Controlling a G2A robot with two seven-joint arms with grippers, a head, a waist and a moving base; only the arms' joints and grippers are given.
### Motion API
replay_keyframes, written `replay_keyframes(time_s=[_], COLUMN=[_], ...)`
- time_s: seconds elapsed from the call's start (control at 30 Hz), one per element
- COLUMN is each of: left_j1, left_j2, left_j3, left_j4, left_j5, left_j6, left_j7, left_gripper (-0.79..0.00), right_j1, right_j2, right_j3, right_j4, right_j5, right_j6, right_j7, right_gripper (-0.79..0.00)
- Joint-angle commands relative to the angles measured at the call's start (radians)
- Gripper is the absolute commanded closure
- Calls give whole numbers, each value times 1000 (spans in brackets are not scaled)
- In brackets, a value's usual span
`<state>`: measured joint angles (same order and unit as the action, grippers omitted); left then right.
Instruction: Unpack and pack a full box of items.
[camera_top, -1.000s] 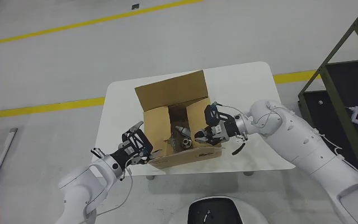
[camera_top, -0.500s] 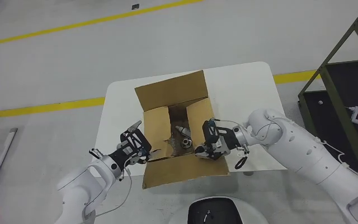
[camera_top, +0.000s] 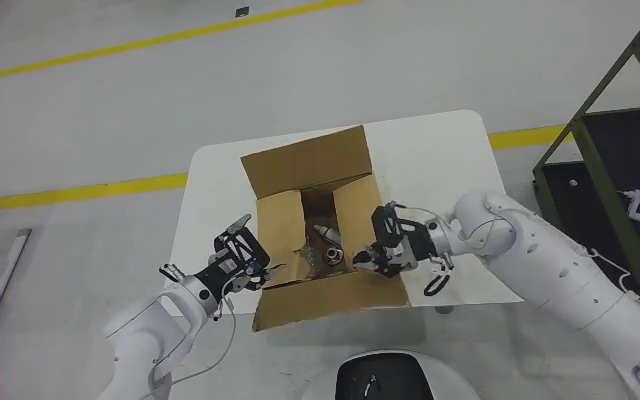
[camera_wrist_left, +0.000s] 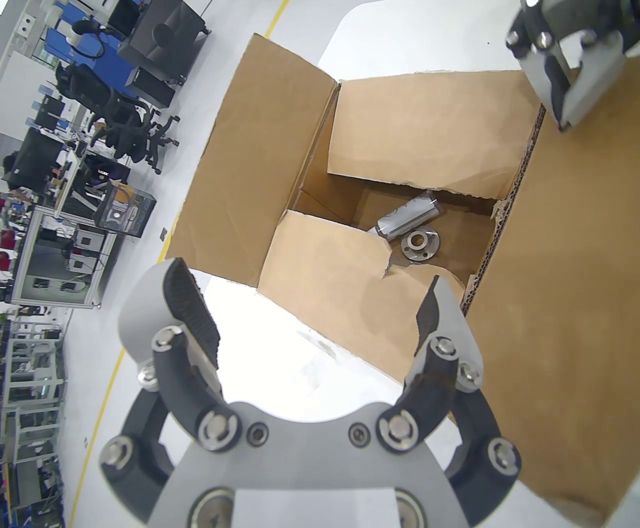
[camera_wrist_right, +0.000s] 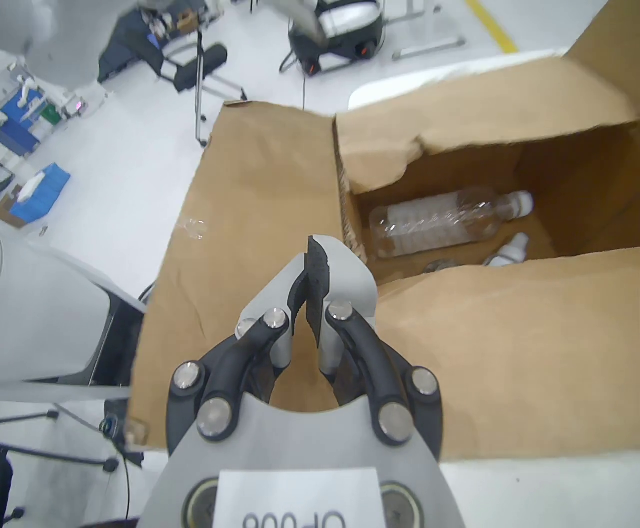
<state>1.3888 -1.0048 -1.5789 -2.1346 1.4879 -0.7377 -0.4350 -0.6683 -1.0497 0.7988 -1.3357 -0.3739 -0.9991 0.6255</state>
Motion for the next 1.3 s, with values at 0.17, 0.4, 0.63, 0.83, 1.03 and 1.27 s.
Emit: replay_keyframes(time_s=[0.17,0.4,0.63,0.83,1.03,1.27], left_j1=[0,0,0,6,-24,-134], left_j2=[0,0,0,-1,-1,-16], left_j3=[0,0,0,4,62,187], left_j4=[0,0,0,5,40,141], left_j5=[0,0,0,-2,-5,-45], left_j6=[0,0,0,15,-12,82], left_j7=[0,0,0,7,-43,-209], left_gripper=[-785,-785,-785,-785,-785,-785], right_j1=[-138,-261,-262,-248,-258,-310], right_j2=[35,36,9,-3,0,20], right_j3=[201,220,135,104,107,213], right_j4=[-37,-72,-45,-22,-54,-156], right_j5=[-256,-332,-353,-344,-359,-354], right_j6=[407,613,603,503,446,484], right_j7=[-252,-321,-295,-257,-213,-253], right_gripper=[0,0,0,0,0,0])
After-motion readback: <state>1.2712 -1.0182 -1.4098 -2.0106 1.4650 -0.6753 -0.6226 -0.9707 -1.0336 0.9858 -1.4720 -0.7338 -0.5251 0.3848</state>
